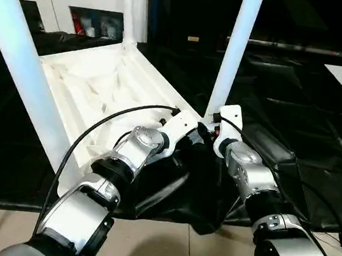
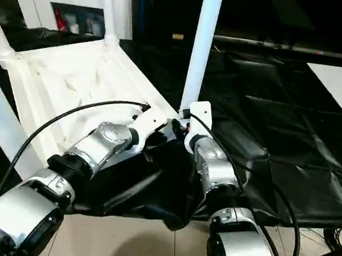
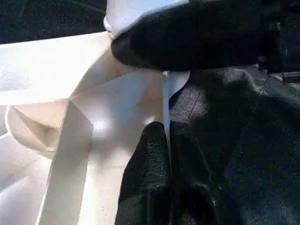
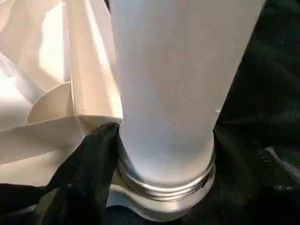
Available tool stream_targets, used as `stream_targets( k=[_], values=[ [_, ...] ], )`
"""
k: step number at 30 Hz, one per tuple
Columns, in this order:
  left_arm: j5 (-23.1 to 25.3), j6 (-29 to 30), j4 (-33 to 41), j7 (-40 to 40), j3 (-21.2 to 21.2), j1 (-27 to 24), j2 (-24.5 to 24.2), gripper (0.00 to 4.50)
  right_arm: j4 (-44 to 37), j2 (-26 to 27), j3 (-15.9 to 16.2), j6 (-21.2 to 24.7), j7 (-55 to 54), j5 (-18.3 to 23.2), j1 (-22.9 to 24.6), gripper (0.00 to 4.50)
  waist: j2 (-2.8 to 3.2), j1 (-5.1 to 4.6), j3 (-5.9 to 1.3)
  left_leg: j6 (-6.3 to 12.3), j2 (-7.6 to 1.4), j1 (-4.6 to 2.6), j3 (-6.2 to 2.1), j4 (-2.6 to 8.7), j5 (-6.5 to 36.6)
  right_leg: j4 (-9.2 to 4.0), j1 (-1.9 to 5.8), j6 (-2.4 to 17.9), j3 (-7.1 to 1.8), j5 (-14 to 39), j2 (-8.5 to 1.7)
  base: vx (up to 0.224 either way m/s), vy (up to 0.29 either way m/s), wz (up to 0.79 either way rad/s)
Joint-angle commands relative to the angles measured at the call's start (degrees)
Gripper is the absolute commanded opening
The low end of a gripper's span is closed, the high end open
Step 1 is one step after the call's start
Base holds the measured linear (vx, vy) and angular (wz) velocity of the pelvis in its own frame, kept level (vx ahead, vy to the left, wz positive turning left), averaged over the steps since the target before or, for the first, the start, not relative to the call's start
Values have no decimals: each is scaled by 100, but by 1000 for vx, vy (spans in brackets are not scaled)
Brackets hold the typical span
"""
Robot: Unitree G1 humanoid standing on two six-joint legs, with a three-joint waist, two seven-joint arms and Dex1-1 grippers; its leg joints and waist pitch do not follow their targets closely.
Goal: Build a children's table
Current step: Rotate leg to tighten
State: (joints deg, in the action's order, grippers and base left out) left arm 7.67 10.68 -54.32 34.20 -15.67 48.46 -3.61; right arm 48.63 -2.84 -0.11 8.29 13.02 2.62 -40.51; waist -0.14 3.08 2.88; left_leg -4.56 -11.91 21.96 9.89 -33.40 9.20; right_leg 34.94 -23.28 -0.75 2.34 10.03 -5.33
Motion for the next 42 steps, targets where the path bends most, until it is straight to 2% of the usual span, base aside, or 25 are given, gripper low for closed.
stream_targets(
  k=[1,3,5,8,9,11,13,14,15,20,27,29,30,33,35,42],
  values=[
    [91,-359,-7,287,-170,-115,-63,0,59,59,146,-70,297,32,-22,355,-31,39,-367,108,-30,-71,19,414,1643,-496,241,1089,-123,1629,-210,0,0,0],
    [69,-335,-29,352,-137,-108,-108,0,5,-35,131,-136,498,99,-60,383,-47,43,-368,114,-35,-80,27,415,1662,-506,236,1087,-127,1644,-205,0,0,0],
    [44,-526,2,605,-155,-139,-186,0,-166,-184,186,-67,969,186,-35,388,-49,49,-370,128,-37,-69,27,417,1631,-497,249,1099,-126,1588,-205,0,0,0],
    [-98,-718,203,1236,-173,-278,-376,0,-724,-618,497,75,2068,195,226,388,-46,88,-373,199,-53,-54,28,409,1474,-462,277,1174,-127,1253,-205,0,0,0],
    [-162,-849,350,1638,-214,-383,-532,0,-1122,-949,728,101,2678,159,451,388,-43,113,-373,248,-53,-51,24,405,1427,-457,297,1176,-121,1125,-196,0,0,0],
    [-206,-980,459,1929,-258,-456,-640,0,-1367,-1165,884,104,3041,125,595,388,-50,143,-371,301,-69,-54,25,403,1386,-440,296,1224,-126,994,-203,0,0,0],
    [-310,-1045,658,2355,-303,-564,-784,0,-1698,-1470,1085,139,3549,106,795,388,-7,161,-380,293,-75,-82,38,392,1400,-428,273,1295,-135,954,-201,0,0,0],
    [-364,-1014,759,2524,-314,-610,-841,0,-1828,-1597,1164,164,3739,99,874,388,-24,180,-377,272,-82,-86,43,396,1423,-425,281,1330,-135,968,-196,0,0,0],
    [-423,-965,900,2737,-335,-668,-914,0,-1930,-1727,1232,201,3884,67,940,388,0,204,-368,249,-96,-103,49,405,1473,-432,262,1356,-141,995,-194,0,0,0],
    [-455,-917,1244,3162,-388,-818,-1092,0,-2155,-1874,1265,309,4113,129,1006,388,-5,198,-360,119,-97,-111,41,427,1716,-445,245,1333,-149,1282,-204,0,0,0],
    [-419,-882,1367,3237,-364,-884,-1174,0,-2240,-1887,1323,527,4278,188,975,388,-27,196,-364,121,-88,-90,39,425,1592,-439,253,1261,-146,1288,-206,0,0,0],
    [-418,-882,1359,3244,-357,-882,-1179,0,-2215,-1871,1305,554,4282,206,965,388,-12,196,-366,118,-89,-85,35,424,1545,-428,253,1270,-145,1230,-205,0,0,0],
    [-412,-869,1371,3249,-347,-890,-1180,0,-2214,-1864,1293,571,4294,211,965,361,-15,193,-367,117,-86,-86,38,422,1539,-431,252,1271,-146,1217,-204,0,0,0],
    [-396,-854,1388,3257,-329,-903,-1182,0,-2214,-1853,1270,621,4317,218,969,348,-12,192,-361,98,-87,-94,39,425,1581,-437,245,1270,-146,1270,-204,0,0,0],
    [-396,-846,1389,3262,-321,-903,-1182,0,-2224,-1862,1270,638,4329,214,984,319,-9,194,-363,90,-87,-98,39,425,1600,-440,245,1263,-147,1302,-205,0,0,0],
    [-417,-773,1459,3305,-315,-940,-1208,0,-2294,-1853,1205,732,4334,281,1038,279,-7,192,-371,94,-87,-94,39,419,1530,-420,254,1307,-145,1131,-200,0,0,0]
  ],
)
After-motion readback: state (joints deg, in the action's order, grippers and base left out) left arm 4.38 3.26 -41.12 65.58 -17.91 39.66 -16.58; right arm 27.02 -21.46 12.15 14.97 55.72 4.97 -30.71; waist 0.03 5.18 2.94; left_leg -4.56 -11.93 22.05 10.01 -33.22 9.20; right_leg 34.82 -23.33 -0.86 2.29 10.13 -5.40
